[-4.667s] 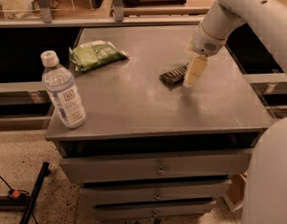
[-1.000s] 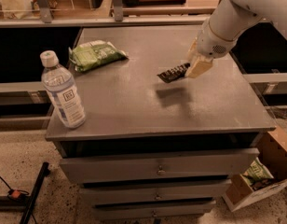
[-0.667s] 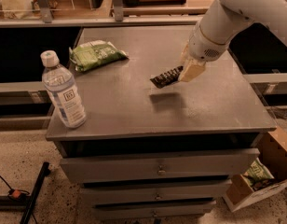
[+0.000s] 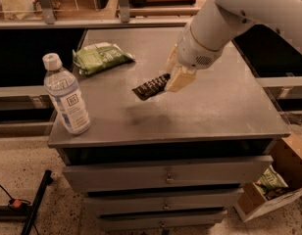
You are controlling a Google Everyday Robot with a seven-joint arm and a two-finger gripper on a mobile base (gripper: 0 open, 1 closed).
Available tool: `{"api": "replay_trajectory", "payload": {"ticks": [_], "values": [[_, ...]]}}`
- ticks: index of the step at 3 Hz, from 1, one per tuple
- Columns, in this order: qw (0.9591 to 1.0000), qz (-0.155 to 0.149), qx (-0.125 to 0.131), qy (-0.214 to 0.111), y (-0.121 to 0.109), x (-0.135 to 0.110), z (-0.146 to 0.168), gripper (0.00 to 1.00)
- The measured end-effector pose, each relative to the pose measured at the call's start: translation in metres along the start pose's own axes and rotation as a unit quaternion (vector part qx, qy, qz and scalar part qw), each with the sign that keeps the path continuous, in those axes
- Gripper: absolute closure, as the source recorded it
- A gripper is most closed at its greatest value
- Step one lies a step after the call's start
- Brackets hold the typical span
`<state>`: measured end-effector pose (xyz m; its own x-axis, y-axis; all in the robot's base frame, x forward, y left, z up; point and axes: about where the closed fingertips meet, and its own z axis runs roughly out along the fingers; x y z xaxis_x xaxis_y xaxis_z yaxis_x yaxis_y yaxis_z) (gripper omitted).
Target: Move rxbar chocolate near blue plastic bottle
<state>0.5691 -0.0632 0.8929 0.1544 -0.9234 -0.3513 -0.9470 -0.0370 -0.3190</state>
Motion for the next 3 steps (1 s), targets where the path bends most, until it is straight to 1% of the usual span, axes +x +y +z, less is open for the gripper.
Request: {"api": "replay_trajectory", "payload": {"ticks": [1,2,3], "values": [[0.9997,-0.013,-0.005,-0.021,0.012,-0.035,0.008,1.00],[0.9992,-0.011,-0.009,-0.037,0.016,-0.066,0.033,1.00],[0.9989,-0.008,-0.012,-0.044,0.015,-0.080,0.048,1.00]]}}
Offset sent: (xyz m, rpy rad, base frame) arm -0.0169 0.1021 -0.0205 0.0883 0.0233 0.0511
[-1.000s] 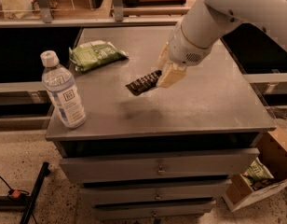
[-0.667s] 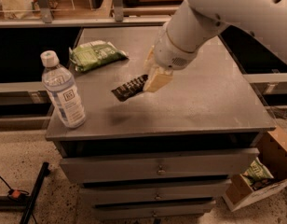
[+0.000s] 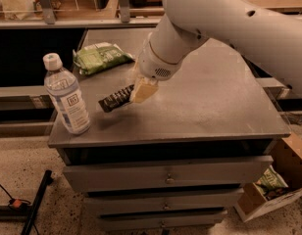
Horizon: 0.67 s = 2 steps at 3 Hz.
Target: Move rxbar chocolate near blue plastic bottle
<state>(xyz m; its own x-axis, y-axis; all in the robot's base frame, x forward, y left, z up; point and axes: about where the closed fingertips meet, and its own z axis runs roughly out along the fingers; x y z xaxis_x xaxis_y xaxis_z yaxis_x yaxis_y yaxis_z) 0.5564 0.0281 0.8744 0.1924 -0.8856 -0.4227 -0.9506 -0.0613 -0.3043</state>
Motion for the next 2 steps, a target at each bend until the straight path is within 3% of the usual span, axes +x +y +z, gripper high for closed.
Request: {"api": "replay_trajectory", "payload": {"ticks": [1,2], "values": [[0.9999,0.008,-0.006,-0.012,-0.0023,-0.0039,0.0119,0.84],[0.9999,0.007,-0.006,-0.012,-0.0015,-0.0048,0.0123,0.61]]}}
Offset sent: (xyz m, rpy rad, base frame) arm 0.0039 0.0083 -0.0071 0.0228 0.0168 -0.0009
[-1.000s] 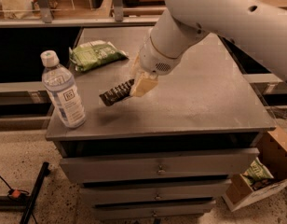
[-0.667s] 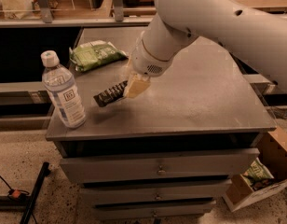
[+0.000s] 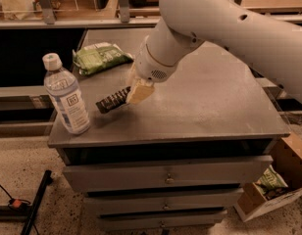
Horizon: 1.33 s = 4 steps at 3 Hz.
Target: Move rxbar chocolate near blue plastic bottle
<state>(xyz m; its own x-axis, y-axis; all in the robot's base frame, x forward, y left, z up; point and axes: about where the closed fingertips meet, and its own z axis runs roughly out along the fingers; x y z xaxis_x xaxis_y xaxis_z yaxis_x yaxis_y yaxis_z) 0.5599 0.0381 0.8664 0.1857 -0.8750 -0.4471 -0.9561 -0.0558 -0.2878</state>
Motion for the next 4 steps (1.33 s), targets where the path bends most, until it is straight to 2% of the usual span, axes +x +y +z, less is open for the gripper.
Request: {"api": "replay_trajectory", "payload": {"ticks": [2,3,4], "values": [[1.0000,-0.002,-0.001,0.000,0.0014,-0.0021,0.0011,0.14],[1.0000,-0.003,-0.002,0.000,0.0020,-0.0031,0.0016,0.00],[1.0000,-0.003,-0.002,0.000,0.0020,-0.0032,0.0016,0.00]]}}
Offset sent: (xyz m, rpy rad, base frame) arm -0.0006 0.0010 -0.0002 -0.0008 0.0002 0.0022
